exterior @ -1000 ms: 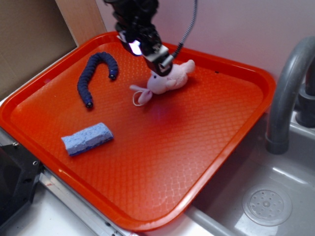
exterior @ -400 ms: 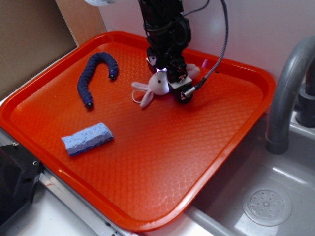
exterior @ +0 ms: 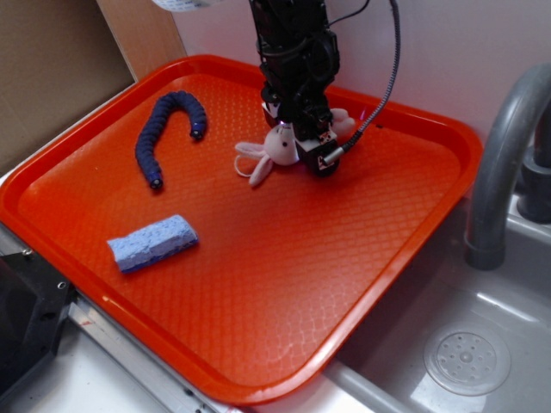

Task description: Grab the pink bunny.

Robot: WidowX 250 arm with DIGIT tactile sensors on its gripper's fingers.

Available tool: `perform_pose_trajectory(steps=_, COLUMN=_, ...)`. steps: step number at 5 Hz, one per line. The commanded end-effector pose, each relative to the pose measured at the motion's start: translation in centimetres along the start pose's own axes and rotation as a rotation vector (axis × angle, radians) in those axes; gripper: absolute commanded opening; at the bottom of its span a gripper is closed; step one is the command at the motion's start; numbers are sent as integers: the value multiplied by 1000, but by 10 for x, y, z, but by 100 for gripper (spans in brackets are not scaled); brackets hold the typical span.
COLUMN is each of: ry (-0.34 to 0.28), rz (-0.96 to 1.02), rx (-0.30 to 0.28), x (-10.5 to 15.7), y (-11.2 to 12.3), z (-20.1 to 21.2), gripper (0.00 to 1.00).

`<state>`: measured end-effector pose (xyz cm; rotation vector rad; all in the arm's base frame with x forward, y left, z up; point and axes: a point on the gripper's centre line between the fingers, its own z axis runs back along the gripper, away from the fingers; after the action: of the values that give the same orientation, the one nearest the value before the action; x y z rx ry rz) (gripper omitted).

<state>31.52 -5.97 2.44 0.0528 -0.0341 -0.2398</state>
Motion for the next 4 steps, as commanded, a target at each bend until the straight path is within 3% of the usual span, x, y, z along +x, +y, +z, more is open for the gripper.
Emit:
perform_pose_trajectory(steps=1, ry=29, rz=106, rx=42, x=-25, y=16, z=93, gripper=0)
perform_pose_trajectory(steps=2, ry=45, rz=173, rx=19, x=-46, y=21, z=129, gripper=0)
perform_pose_trajectory(steps=3, ry=24, rz=204, rx=-41, x=-67, y=26, z=161, gripper=0)
perform_pose_trajectory(steps=4, ry=-25, rz=247, rx=-50, x=-82, y=31, z=184, gripper=0)
